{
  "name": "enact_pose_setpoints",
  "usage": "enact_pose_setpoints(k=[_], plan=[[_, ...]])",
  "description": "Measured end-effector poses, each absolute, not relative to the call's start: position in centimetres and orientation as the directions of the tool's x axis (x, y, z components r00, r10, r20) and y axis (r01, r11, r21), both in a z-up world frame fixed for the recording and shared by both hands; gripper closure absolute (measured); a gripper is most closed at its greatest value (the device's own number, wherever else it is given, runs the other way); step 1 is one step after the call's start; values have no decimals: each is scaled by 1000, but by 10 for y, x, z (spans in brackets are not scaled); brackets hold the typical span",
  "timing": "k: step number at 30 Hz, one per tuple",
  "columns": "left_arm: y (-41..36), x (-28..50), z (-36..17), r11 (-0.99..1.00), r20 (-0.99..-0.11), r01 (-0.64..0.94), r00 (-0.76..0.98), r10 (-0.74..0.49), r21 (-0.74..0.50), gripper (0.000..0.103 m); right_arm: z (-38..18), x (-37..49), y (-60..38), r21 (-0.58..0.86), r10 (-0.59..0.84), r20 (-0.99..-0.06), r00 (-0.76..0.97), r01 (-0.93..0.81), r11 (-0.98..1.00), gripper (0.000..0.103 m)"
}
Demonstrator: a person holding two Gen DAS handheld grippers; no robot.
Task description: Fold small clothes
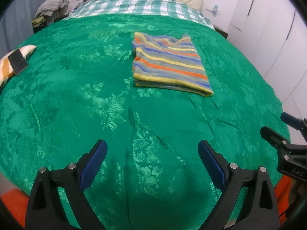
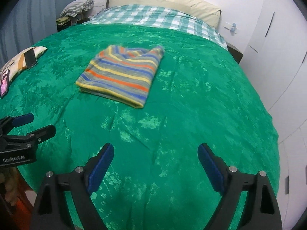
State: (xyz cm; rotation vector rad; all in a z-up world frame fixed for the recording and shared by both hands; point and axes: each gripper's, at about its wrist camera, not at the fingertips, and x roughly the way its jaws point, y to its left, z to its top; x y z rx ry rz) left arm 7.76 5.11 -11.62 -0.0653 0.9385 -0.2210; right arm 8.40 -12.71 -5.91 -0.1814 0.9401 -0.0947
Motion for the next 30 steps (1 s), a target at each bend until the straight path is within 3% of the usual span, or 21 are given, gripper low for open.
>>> enact_pose_setpoints(k=[5,14,18,20,27,30], plan=[[50,79,-118,977,-797,166,568,-208,-136,7,-63,81,-130,-199,-162,-794,586,2,980,14],[81,130,-117,977,-797,121,566,-212,-174,7,-93,99,-161,16,-3,-835,550,29,999,14],[104,200,-115,914,-756,111,528,-386,-389,6,-91,141,-185,195,146,-799,583,20,981,14],[104,237,-122,892,-757,106,491,-431,-440,6,-91,174,-199,294,225,-769,598,18,956,14],[77,349,-156,915,-811,135,428,-399,-379,6,-121,310,-215,491,423,-703,571,-40,870,14],[70,366,-162,902,-793,166,431,-430,-399,8,-145,350,-214,581,510,-677,531,-40,813,21]])
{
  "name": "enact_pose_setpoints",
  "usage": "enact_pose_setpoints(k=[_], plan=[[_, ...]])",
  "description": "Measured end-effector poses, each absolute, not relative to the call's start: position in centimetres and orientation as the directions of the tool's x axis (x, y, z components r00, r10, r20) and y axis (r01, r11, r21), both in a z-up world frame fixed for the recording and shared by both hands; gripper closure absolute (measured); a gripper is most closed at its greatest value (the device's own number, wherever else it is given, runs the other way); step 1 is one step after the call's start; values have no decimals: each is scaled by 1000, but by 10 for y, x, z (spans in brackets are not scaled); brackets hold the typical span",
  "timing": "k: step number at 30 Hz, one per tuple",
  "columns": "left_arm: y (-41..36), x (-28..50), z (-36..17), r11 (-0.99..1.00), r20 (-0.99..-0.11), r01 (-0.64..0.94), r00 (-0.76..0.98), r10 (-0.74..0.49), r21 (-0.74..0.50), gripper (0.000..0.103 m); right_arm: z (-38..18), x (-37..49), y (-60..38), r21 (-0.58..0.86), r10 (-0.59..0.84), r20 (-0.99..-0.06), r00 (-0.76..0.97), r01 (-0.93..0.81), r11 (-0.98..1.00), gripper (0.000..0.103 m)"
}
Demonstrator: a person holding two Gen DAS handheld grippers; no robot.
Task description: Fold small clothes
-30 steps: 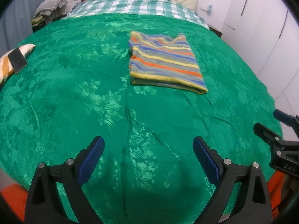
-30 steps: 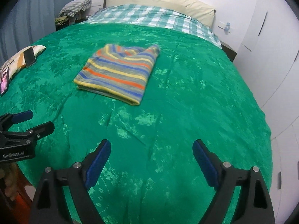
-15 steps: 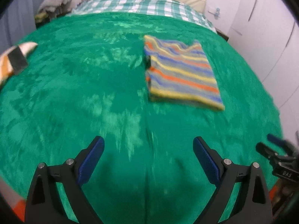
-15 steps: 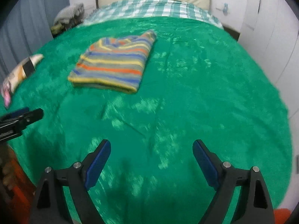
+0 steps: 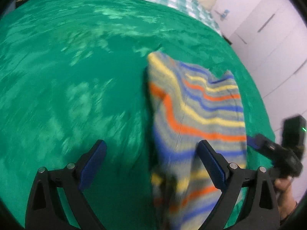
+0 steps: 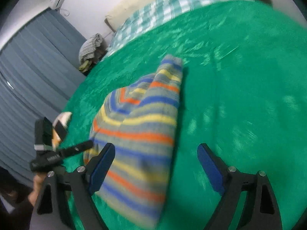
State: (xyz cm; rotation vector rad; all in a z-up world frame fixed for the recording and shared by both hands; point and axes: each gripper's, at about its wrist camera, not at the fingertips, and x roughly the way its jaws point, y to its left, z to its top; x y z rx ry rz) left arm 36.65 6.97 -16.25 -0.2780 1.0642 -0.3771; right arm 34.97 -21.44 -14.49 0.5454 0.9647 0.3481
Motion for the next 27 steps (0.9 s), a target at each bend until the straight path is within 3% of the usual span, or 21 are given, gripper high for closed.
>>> enact_pose_setpoints(k=[1,3,4,5,6,8,13,18,19,20,21,22,23,24,25,27], plan=[[66,371,-164,892,-783,185,428,-451,-413,18,-154,362,-213,610,535,-666,520,-33,792,23],[57,379,-173,866,-774,217,388,-500,-450,56,-173,384,-203,655,573,-648,502,-16,755,29],[52,383,-179,861,-778,218,368,-509,-460,79,-176,388,-197,656,575,-646,503,-19,754,42],[50,383,-180,872,-785,205,381,-489,-444,83,-179,394,-188,651,576,-651,494,-27,759,53],[48,380,-178,879,-779,196,409,-475,-434,84,-180,398,-173,605,542,-686,486,-34,796,78],[49,372,-169,885,-765,194,446,-465,-424,87,-169,394,-158,510,463,-715,524,-62,858,79],[58,339,-113,884,-703,257,536,-467,-391,87,-108,364,-135,435,457,-632,625,-202,877,80],[66,318,-51,894,-650,288,614,-447,-343,84,-42,352,-125,458,531,-523,667,-306,835,80],[65,323,-51,904,-662,280,616,-428,-324,67,-38,353,-127,468,538,-514,668,-307,828,80],[62,326,-57,920,-694,262,603,-393,-293,29,-37,355,-130,476,538,-514,668,-300,827,78],[56,332,-74,949,-759,220,570,-313,-226,16,-43,359,-135,480,522,-541,659,-268,835,76],[56,331,-87,965,-789,193,559,-255,-176,14,-55,363,-145,465,481,-595,644,-212,859,53],[56,326,-102,977,-817,171,542,-199,-124,20,-72,365,-154,404,391,-676,624,-130,906,13],[58,314,-114,983,-840,158,518,-163,-93,23,-87,361,-165,320,285,-743,605,-53,946,5],[60,302,-119,983,-843,159,513,-161,-91,24,-101,349,-177,213,165,-801,575,15,977,6],[62,266,-121,983,-829,176,539,-148,-61,23,-107,311,-191,158,126,-808,576,6,987,6]])
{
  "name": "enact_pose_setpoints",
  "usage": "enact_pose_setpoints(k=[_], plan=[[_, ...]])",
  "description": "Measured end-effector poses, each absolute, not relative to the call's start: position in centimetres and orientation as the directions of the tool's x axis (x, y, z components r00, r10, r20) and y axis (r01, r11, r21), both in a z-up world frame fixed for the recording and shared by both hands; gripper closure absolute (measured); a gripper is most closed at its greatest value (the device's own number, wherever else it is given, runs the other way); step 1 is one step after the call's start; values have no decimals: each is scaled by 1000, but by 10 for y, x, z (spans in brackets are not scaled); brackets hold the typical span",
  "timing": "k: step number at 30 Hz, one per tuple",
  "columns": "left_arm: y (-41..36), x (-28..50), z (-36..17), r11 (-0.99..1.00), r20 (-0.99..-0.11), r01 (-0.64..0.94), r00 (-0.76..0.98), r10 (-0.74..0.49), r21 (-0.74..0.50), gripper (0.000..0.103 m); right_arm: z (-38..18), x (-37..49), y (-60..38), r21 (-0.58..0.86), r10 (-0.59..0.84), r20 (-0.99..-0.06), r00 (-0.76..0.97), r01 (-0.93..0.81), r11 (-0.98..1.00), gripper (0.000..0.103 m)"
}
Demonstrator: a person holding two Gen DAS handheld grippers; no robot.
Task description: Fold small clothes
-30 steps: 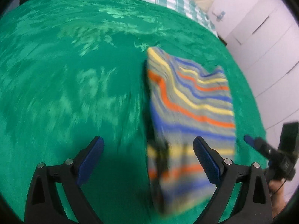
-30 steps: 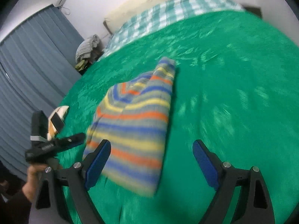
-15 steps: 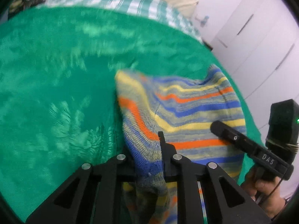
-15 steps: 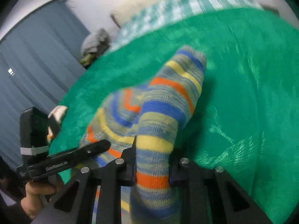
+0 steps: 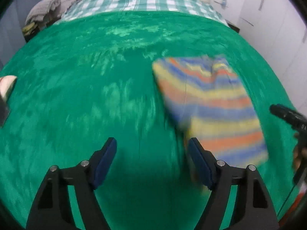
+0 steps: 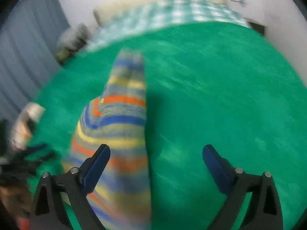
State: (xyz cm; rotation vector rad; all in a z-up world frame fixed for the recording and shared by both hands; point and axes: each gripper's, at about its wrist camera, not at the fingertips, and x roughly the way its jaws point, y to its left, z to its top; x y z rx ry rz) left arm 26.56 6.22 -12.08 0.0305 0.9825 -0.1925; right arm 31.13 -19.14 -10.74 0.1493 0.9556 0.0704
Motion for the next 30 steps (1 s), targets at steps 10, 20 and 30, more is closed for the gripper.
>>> enact_pose_setpoints(k=[10,20,30], plan=[[36,132,-35,987,-673,91,740,22,132,1,-39,150,-145,7,84,-782,618,-125,992,6],[30,69,14,988,-645,7,758,96,154,1,22,86,-101,-7,104,-736,669,-161,987,5],[28,12,34,994,-714,29,698,56,107,1,49,22,-91,-17,86,-746,661,-149,989,5]])
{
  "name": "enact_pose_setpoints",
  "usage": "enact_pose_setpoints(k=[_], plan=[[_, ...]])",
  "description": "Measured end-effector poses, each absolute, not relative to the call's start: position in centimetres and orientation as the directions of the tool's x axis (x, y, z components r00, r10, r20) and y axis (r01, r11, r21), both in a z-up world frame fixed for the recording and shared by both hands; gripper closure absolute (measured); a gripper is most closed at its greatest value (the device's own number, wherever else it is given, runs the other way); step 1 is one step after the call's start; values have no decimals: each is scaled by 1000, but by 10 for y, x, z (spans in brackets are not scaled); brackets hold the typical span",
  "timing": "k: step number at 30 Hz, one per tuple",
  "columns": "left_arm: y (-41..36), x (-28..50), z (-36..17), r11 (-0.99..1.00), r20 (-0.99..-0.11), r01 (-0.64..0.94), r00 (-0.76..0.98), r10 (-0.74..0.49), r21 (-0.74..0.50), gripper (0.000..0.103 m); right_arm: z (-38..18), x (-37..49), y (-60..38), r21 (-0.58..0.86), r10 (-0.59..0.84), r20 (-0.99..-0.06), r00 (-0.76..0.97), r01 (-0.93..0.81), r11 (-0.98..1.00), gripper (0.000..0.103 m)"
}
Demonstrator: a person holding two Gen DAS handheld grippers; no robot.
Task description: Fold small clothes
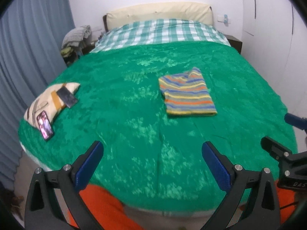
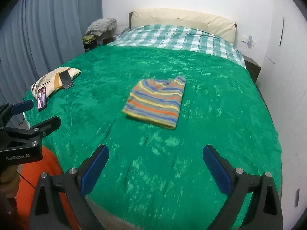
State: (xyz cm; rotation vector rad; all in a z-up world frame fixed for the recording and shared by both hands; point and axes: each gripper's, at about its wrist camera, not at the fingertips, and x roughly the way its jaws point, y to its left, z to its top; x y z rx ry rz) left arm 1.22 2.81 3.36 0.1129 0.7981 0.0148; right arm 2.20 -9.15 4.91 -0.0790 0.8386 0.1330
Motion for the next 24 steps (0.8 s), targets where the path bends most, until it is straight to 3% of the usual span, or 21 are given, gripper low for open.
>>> enact_pose_setpoints(k=[9,24], plan=[[27,-17,42,992,-704,27,706,70,126,1,59,-21,-93,-11,70,-776,627,-124,992,5],[30,-18,44,991,-696,6,713,87,131,1,93,-32,-76,-64,26,-725,688,-105,992,5]])
